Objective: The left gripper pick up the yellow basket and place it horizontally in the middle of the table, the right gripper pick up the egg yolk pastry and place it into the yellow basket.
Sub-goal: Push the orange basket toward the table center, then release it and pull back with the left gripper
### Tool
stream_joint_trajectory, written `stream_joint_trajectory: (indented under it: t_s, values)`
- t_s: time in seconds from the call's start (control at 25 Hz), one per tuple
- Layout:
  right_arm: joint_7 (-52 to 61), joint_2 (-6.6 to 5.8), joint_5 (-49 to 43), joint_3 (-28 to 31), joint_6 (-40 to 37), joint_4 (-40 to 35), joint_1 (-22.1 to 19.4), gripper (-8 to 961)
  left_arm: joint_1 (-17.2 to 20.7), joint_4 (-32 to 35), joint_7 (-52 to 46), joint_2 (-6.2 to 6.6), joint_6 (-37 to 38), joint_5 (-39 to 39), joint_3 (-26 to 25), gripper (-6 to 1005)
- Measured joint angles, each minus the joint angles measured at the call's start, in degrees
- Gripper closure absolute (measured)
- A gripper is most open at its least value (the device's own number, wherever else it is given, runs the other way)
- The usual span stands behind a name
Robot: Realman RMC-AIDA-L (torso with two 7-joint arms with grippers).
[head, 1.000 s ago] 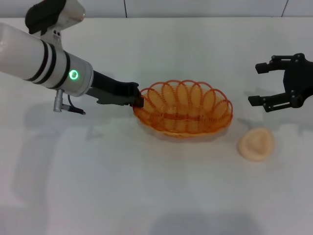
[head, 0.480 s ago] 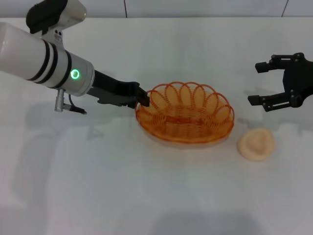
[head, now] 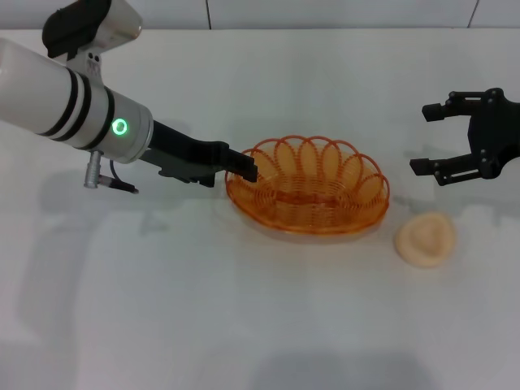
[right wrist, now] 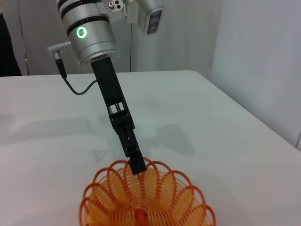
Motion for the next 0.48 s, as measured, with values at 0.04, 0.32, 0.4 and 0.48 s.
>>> stream_joint_trajectory:
  t_s: [0.04, 0.32, 0.4, 0.48]
  values:
    - [0.0, 0.00, 0.0, 0.0, 0.0, 0.0, 0.0, 99, 0.0, 0.0, 0.2, 0.04, 0.2, 0.0, 0.0, 399]
    - [0.3, 0.00, 0.0, 0.0, 0.0, 0.0, -0.1, 99, 0.9, 1.9, 1.5, 0.43, 1.2, 0.2, -0.1, 213]
    - [0.4, 0.00, 0.0, 0.1, 0.0, 0.0, -0.2, 99, 1.8, 3.4, 2.4, 0.55, 2.2, -0.1, -0.2, 123]
    - [0.4, 0.00, 0.1, 0.1, 0.0, 0.0, -0.5, 99, 2.9, 5.6, 3.9, 0.57, 3.2, -0.4, -0.5, 124]
